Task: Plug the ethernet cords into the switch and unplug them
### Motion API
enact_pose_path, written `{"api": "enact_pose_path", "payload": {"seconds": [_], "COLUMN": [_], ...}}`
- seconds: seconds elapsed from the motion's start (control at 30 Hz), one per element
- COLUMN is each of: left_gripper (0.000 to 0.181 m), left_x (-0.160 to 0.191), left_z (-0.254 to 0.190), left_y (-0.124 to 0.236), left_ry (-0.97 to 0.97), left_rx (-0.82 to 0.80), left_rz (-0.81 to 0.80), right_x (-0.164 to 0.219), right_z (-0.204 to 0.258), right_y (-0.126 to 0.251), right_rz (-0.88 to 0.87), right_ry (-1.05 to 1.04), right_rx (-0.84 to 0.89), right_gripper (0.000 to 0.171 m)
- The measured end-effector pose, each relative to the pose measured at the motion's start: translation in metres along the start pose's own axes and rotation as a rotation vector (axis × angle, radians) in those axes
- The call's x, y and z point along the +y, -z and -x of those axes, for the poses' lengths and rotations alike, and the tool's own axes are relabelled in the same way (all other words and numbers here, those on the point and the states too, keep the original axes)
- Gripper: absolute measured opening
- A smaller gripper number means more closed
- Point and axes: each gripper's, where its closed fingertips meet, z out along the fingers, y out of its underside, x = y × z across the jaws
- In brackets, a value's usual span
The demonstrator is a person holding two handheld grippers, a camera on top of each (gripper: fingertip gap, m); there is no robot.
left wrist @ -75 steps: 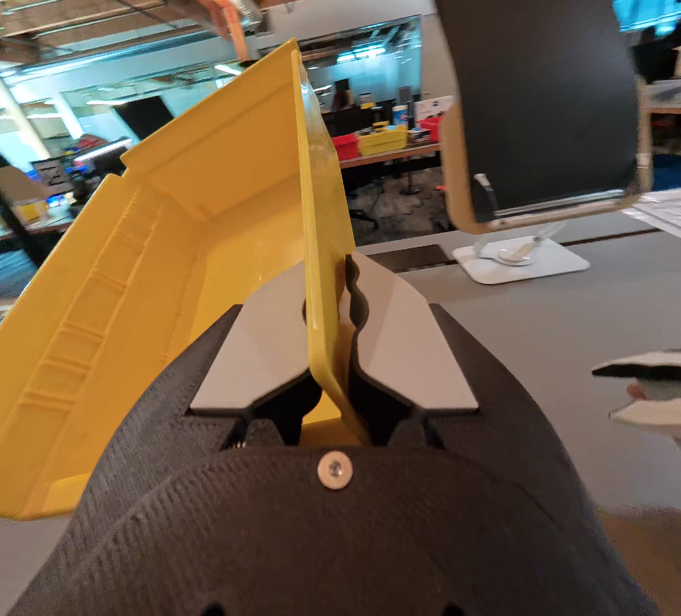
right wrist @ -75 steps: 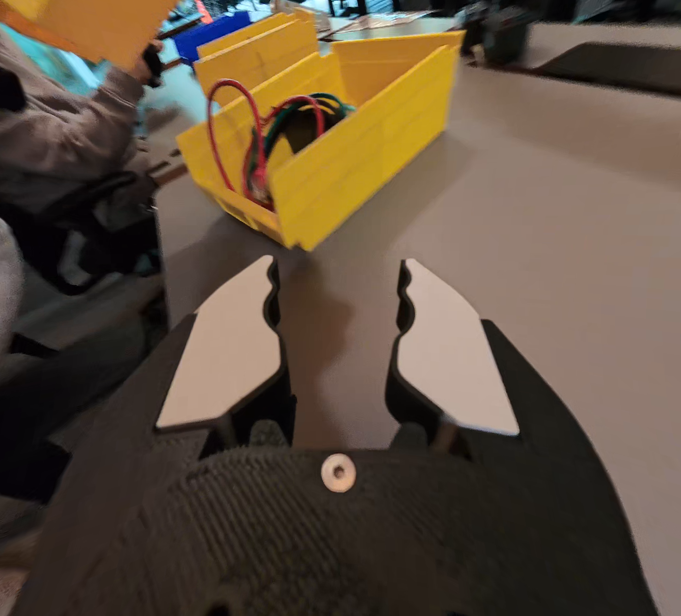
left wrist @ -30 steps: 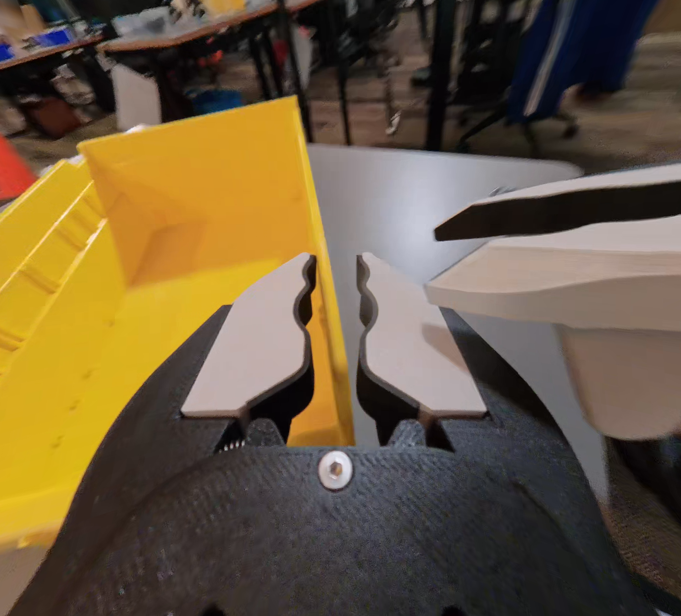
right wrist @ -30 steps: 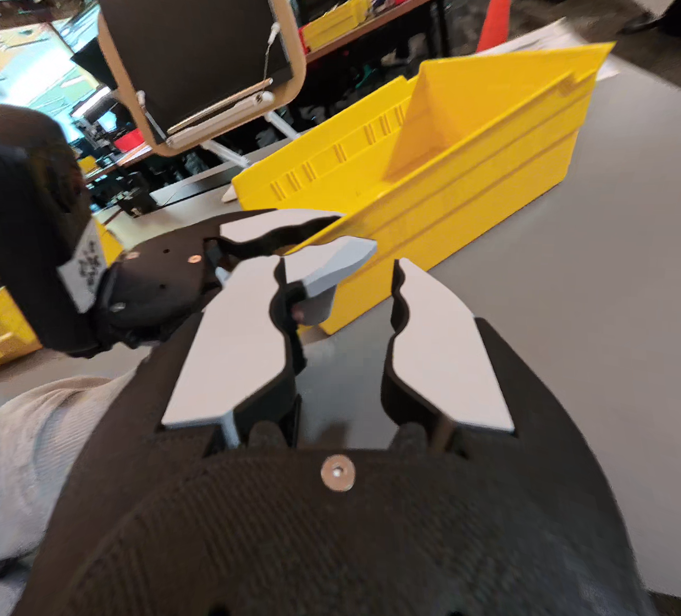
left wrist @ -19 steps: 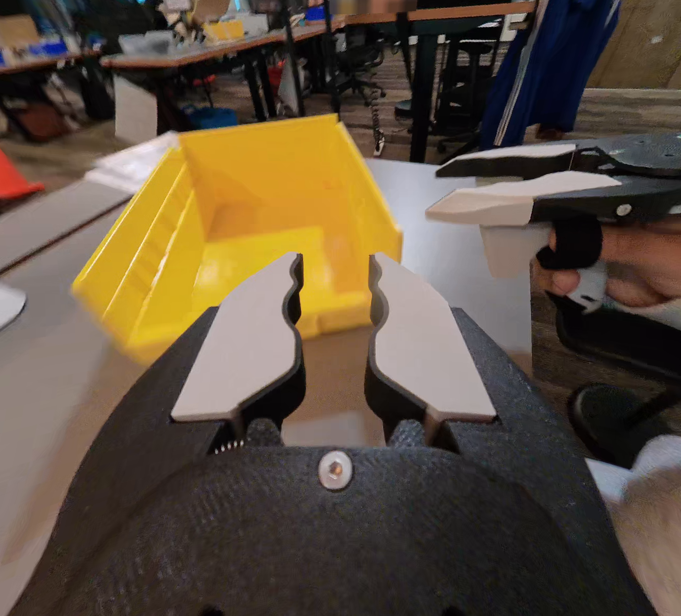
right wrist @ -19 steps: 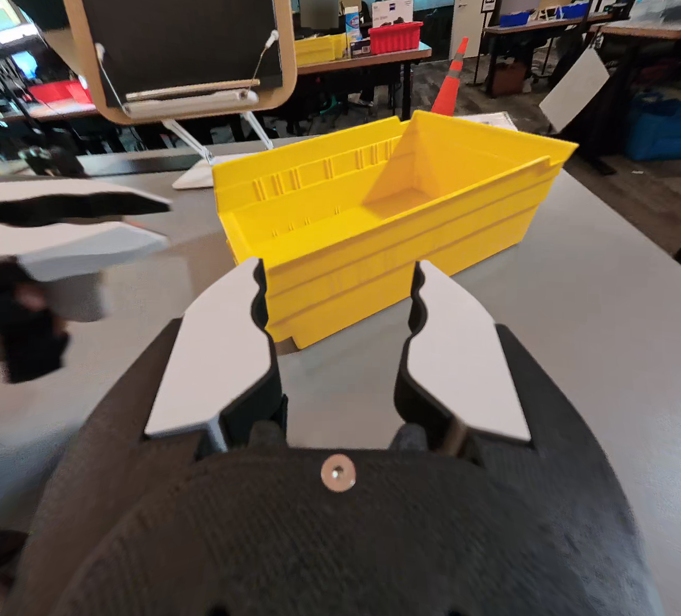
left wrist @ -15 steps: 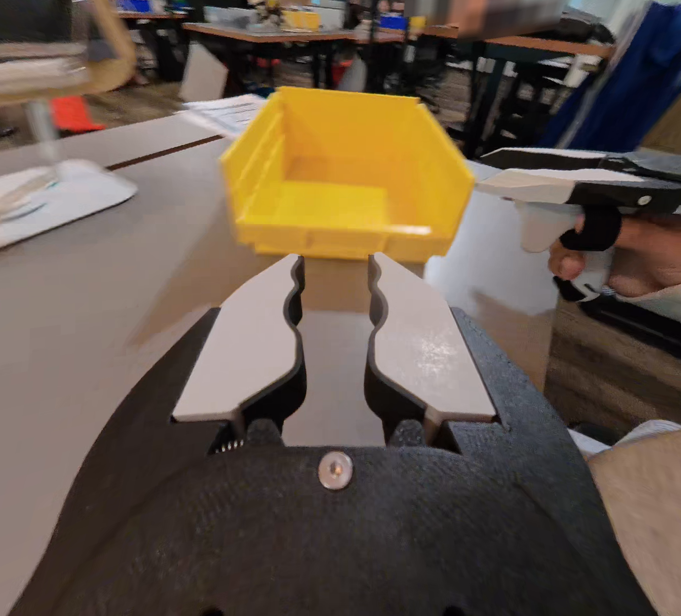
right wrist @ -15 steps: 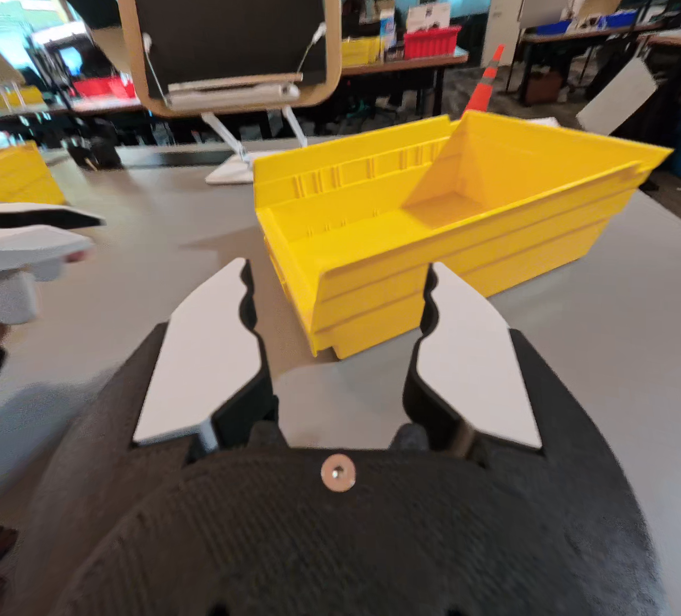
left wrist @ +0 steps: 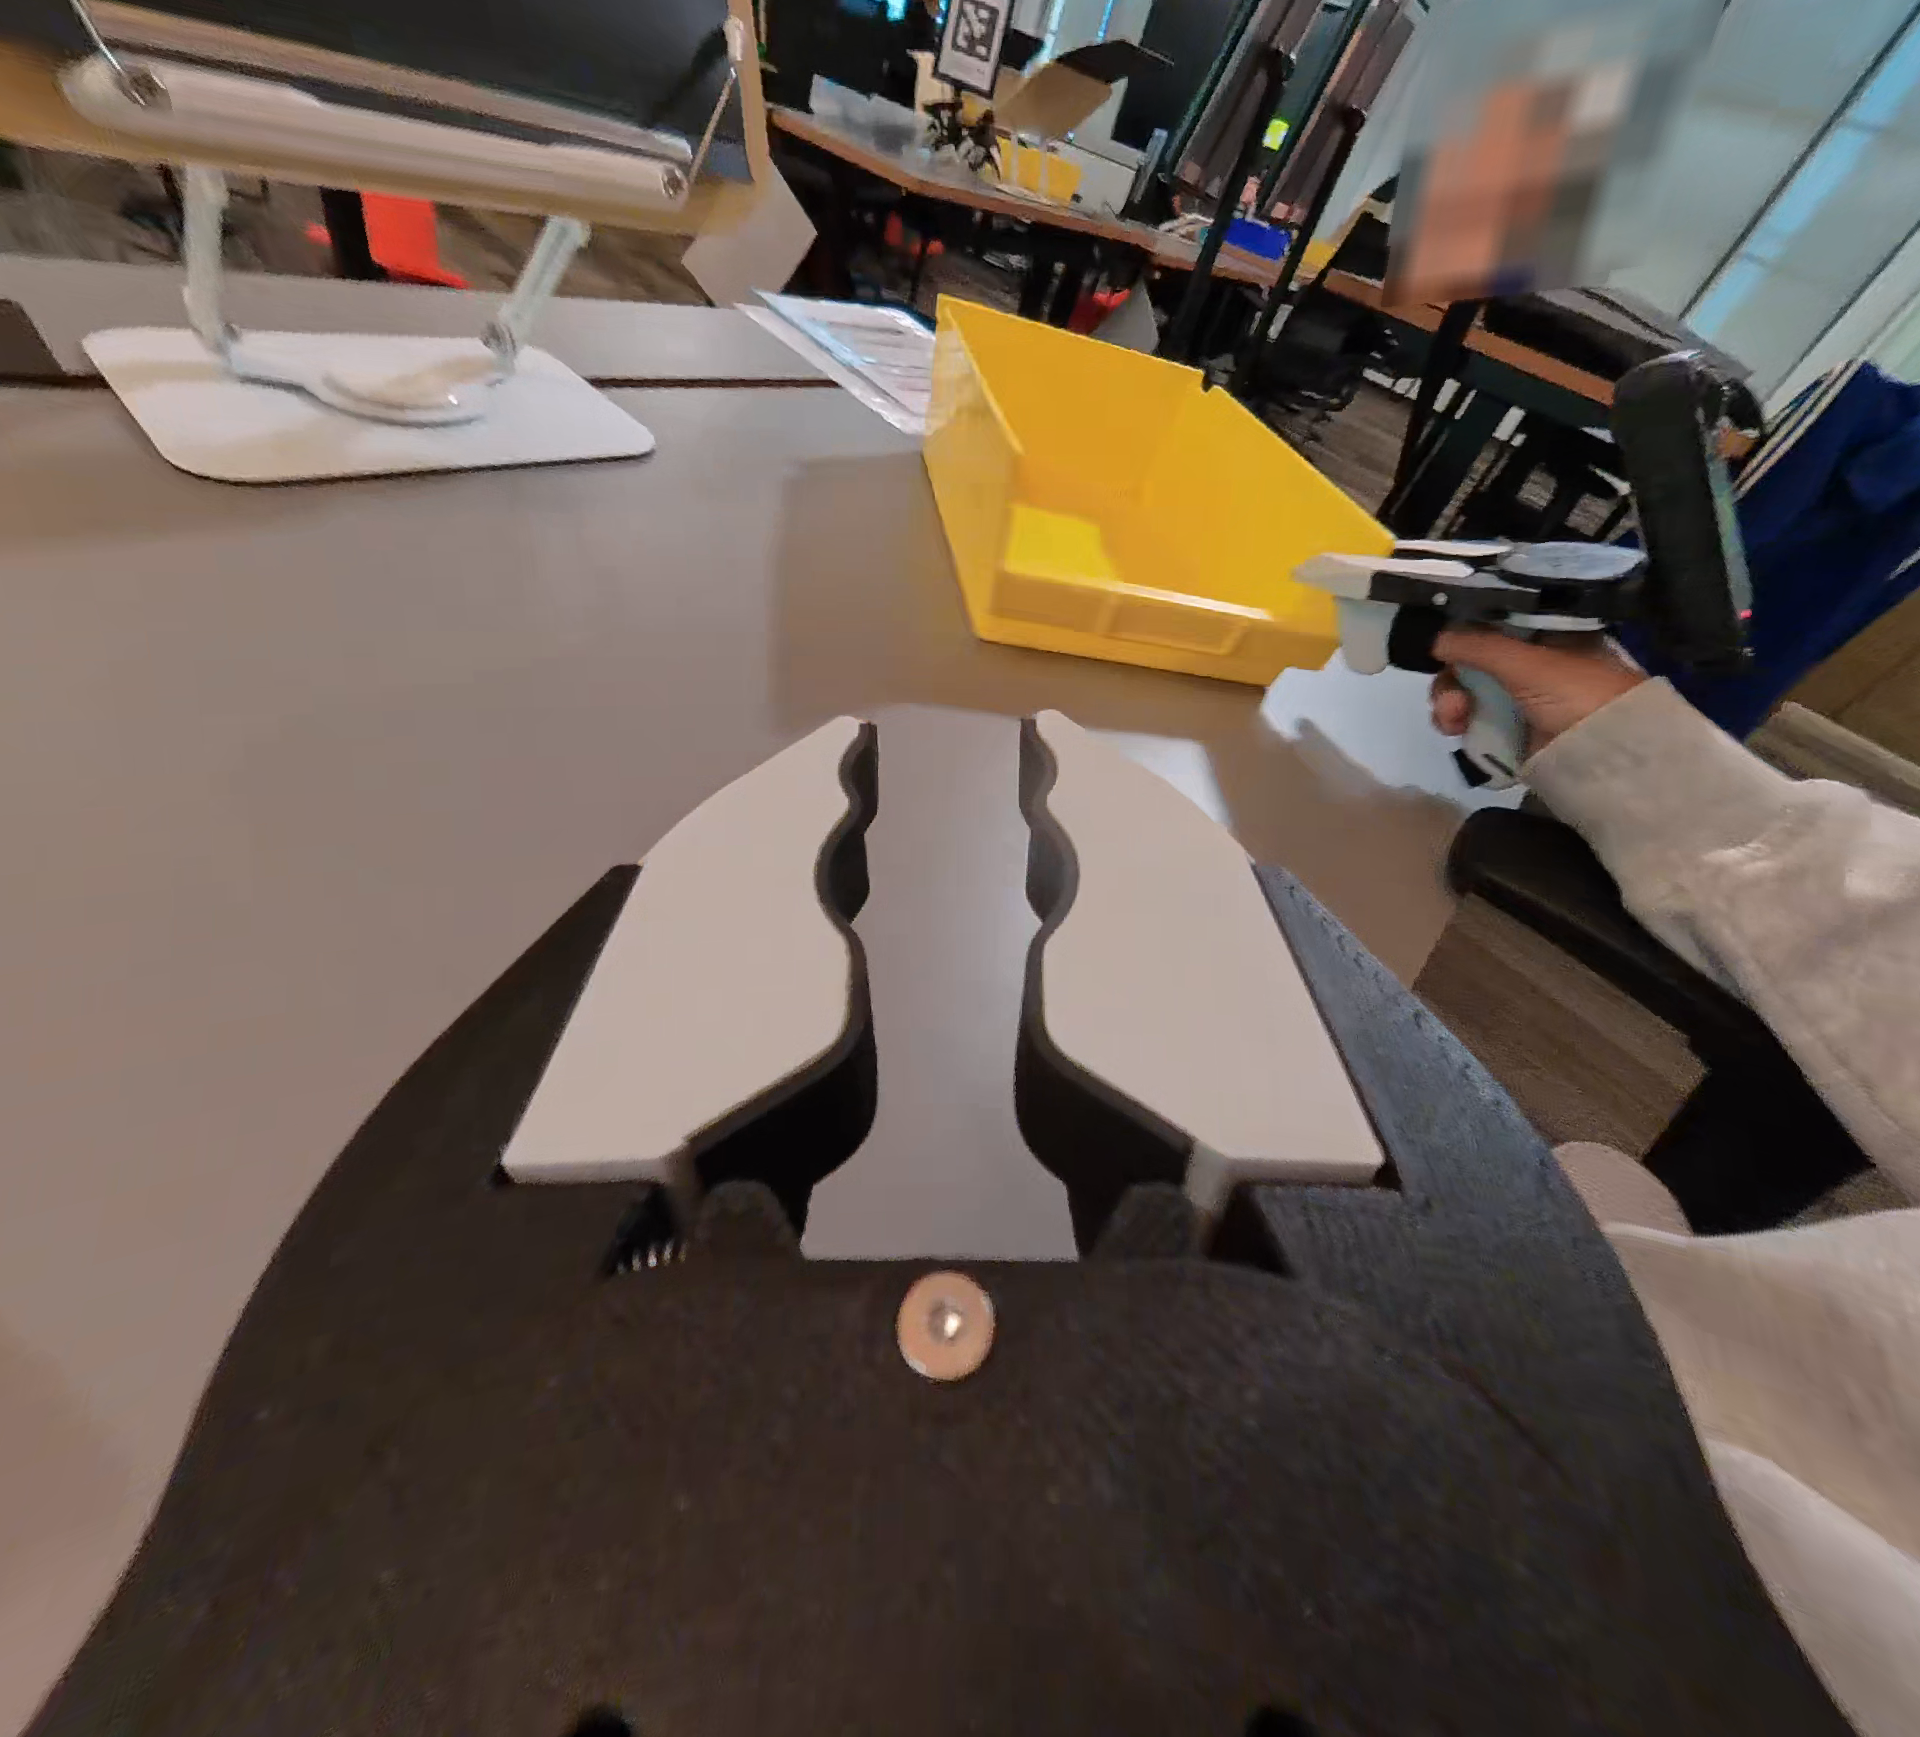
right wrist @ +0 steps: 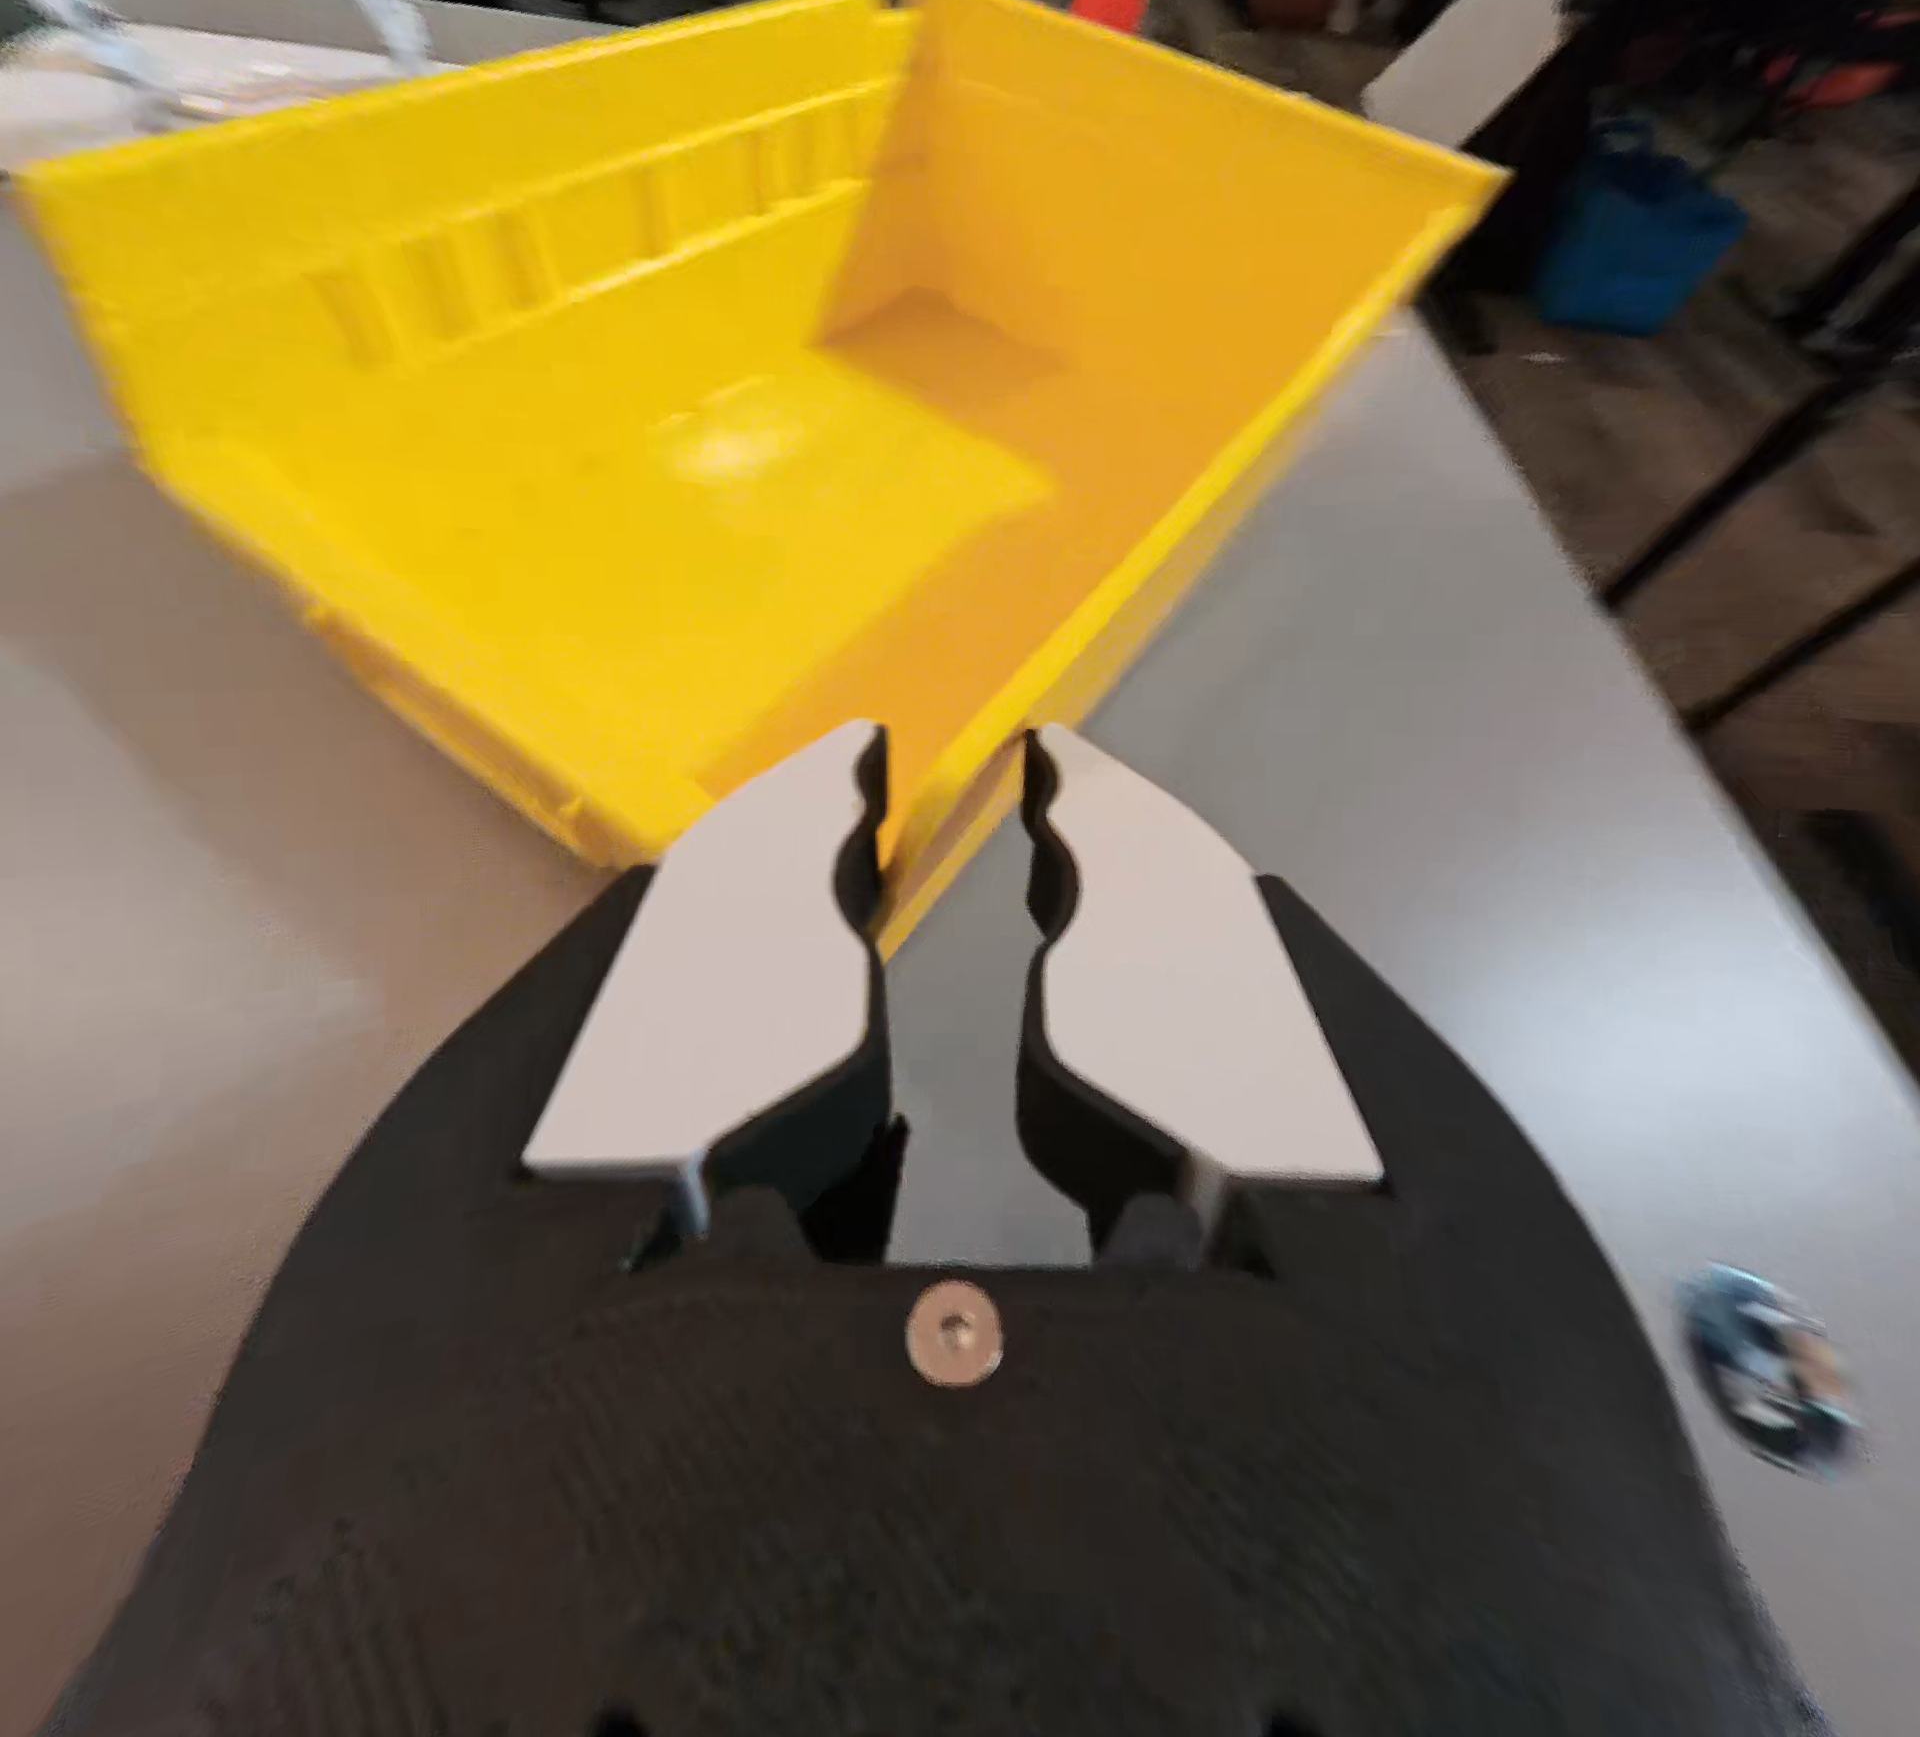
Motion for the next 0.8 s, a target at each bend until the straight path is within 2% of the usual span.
{"api": "enact_pose_path", "payload": {"seconds": [0.13,0.27,0.37,0.47,0.53,0.6,0.63,0.73,0.8], "left_gripper": [0.024,0.023,0.024,0.025,0.019,0.016,0.015,0.019,0.034], "left_x": [0.004,0.006,0.002,0.002,0.003,-0.001,-0.005,-0.02,-0.031], "left_z": [0.003,0.016,0.031,0.051,0.063,0.073,0.081,0.12,0.148], "left_y": [-0.001,0.002,0.007,0.013,0.018,0.025,0.03,0.057,0.08], "left_ry": [-0.068,-0.105,-0.075,-0.037,-0.014,0.007,0.005,-0.067,-0.161], "left_rx": [-0.044,-0.105,-0.142,-0.191,-0.211,-0.227,-0.26,-0.469,-0.645], "left_rz": [0.026,0.034,0.009,0.0,0.008,-0.001,-0.022,-0.091,-0.125], "right_x": [0.009,0.016,0.019,0.021,0.007,-0.031,-0.053,-0.106,-0.114], "right_z": [-0.063,-0.097,-0.108,-0.12,-0.134,-0.118,-0.098,-0.013,0.057], "right_y": [0.009,0.02,0.024,0.027,0.045,0.073,0.086,0.1,0.087], "right_rz": [0.003,-0.013,-0.003,0.013,-0.036,-0.209,-0.327,-0.584,-0.576], "right_ry": [-0.086,-0.235,-0.222,-0.172,-0.153,-0.092,-0.078,-0.074,-0.055], "right_rx": [0.112,0.129,0.158,0.248,0.409,0.439,0.399,0.143,-0.08], "right_gripper": [0.006,0.004,0.006,0.011,0.043,0.048,0.046,0.037,0.037]}}
